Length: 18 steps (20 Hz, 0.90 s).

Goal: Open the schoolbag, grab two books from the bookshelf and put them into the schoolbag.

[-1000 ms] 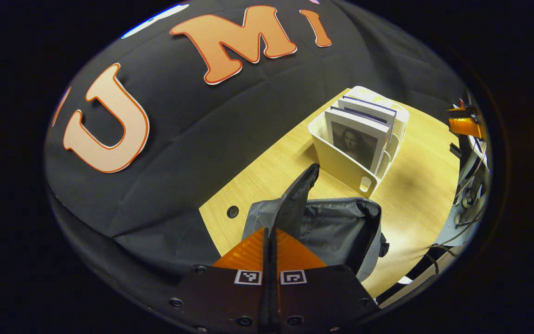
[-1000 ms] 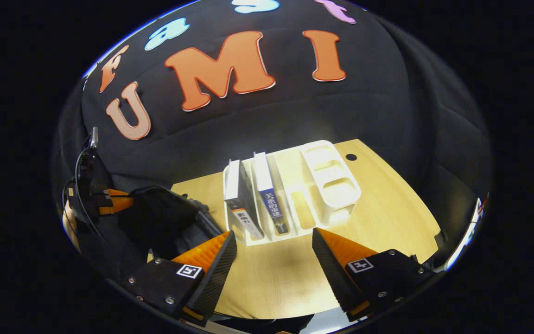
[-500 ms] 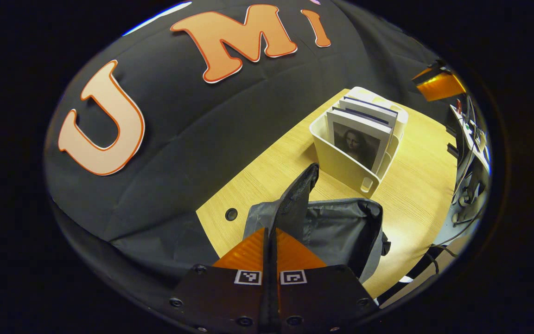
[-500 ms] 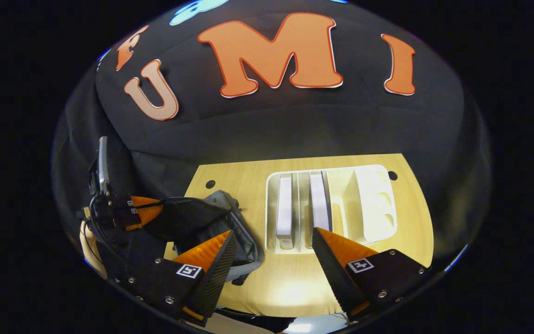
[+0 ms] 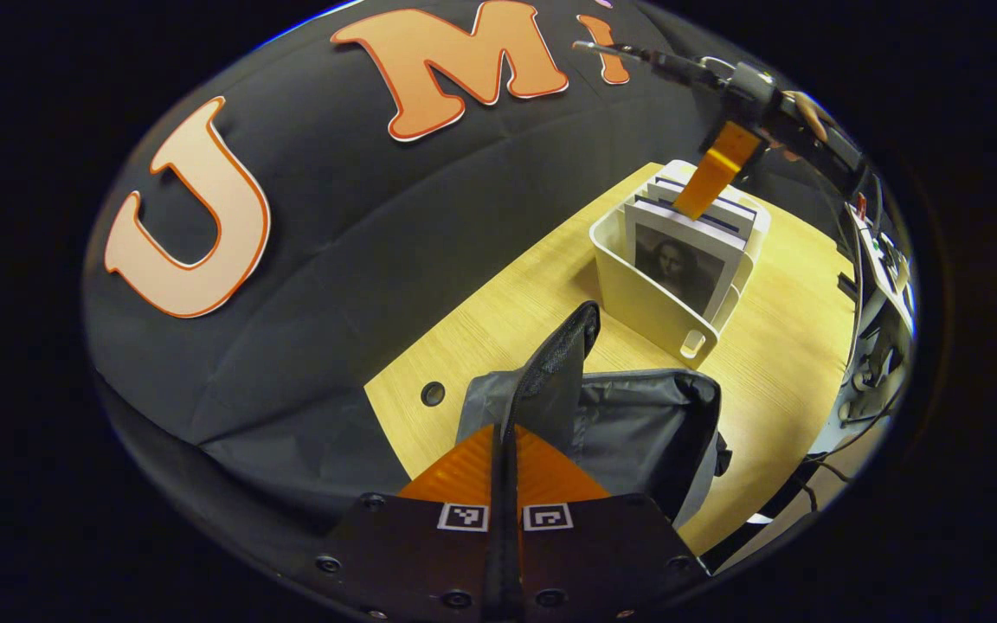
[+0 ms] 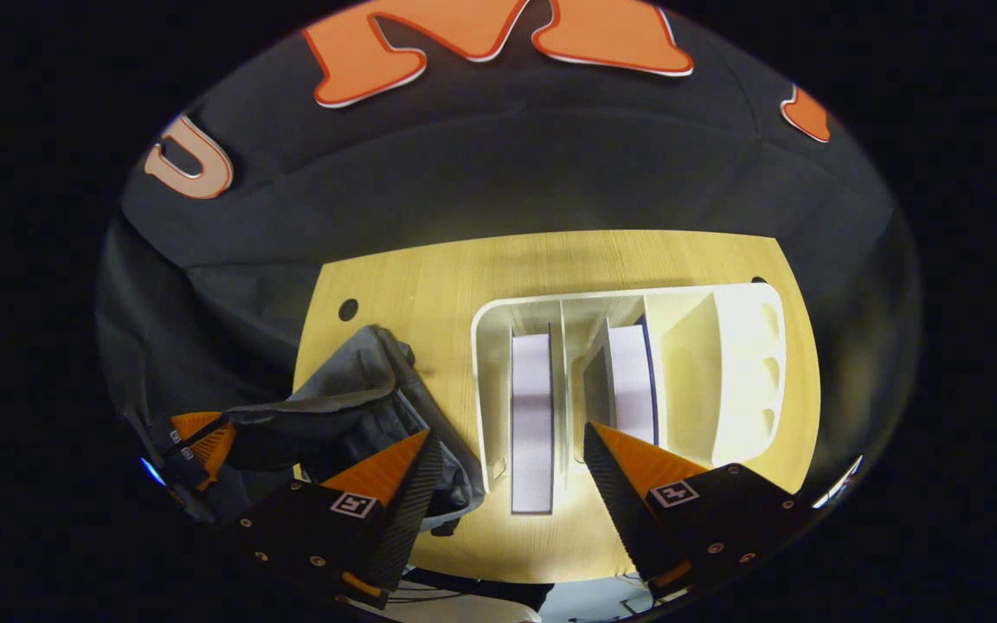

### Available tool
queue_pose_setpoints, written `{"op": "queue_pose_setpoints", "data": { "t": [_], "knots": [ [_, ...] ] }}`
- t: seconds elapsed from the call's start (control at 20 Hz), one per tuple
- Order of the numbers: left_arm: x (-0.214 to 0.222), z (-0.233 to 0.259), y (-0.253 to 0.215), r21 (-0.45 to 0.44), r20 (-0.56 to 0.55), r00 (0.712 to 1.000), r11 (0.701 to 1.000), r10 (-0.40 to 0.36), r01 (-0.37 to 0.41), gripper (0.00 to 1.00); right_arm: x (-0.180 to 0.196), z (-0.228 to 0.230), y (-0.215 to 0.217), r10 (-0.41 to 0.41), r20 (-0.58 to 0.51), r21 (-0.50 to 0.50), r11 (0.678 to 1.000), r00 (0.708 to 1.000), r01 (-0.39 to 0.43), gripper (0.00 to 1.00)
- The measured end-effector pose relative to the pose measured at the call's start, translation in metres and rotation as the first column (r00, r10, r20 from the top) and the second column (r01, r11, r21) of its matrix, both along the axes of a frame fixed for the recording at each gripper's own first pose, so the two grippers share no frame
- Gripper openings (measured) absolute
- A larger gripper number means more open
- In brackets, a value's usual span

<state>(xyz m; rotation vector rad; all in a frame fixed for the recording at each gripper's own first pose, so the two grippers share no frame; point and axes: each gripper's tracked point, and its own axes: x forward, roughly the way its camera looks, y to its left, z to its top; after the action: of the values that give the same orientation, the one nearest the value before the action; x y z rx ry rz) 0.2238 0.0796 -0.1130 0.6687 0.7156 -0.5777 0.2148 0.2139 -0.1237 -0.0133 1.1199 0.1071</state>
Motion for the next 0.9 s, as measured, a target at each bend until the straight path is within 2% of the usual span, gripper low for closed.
{"op": "queue_pose_setpoints", "data": {
  "t": [0.15, 0.35, 0.55, 0.7, 0.75, 0.8, 0.9],
  "knots": [
    [0.004, -0.002, 0.002, 0.003, -0.008, 1.000, 1.000, 0.011, -0.011, 0.01, 0.012, -0.026, -0.004, -0.001, -0.051, -0.061, 0.998, 0.999, -0.002, 0.99],
    [0.001, -0.005, 0.006, -0.001, -0.018, 1.000, 1.000, 0.020, -0.020, 0.01, 0.019, -0.047, 0.001, 0.000, -0.091, -0.087, 0.996, 0.996, -0.008, 0.98],
    [-0.002, -0.005, 0.006, -0.008, -0.024, 0.999, 1.000, 0.027, -0.027, 0.00, 0.022, -0.062, 0.002, -0.009, -0.110, -0.119, 0.993, 0.994, -0.004, 0.78],
    [-0.006, -0.004, 0.008, -0.008, -0.017, 1.000, 1.000, 0.023, -0.023, 0.01, 0.026, -0.064, -0.002, -0.035, -0.097, -0.133, 0.991, 0.995, 0.022, 0.60],
    [-0.007, -0.005, 0.008, -0.010, -0.020, 0.999, 1.000, 0.025, -0.025, 0.01, 0.025, -0.062, -0.004, -0.042, -0.097, -0.136, 0.990, 0.994, 0.029, 0.43],
    [-0.008, -0.006, 0.009, -0.011, -0.021, 0.999, 1.000, 0.025, -0.026, 0.01, 0.023, -0.058, -0.006, -0.053, -0.095, -0.144, 0.989, 0.994, 0.039, 0.38],
    [-0.009, -0.007, 0.012, -0.012, -0.018, 1.000, 1.000, 0.023, -0.023, 0.01, 0.022, -0.052, -0.007, -0.064, -0.079, -0.147, 0.988, 0.995, 0.052, 0.37]
  ]
}}
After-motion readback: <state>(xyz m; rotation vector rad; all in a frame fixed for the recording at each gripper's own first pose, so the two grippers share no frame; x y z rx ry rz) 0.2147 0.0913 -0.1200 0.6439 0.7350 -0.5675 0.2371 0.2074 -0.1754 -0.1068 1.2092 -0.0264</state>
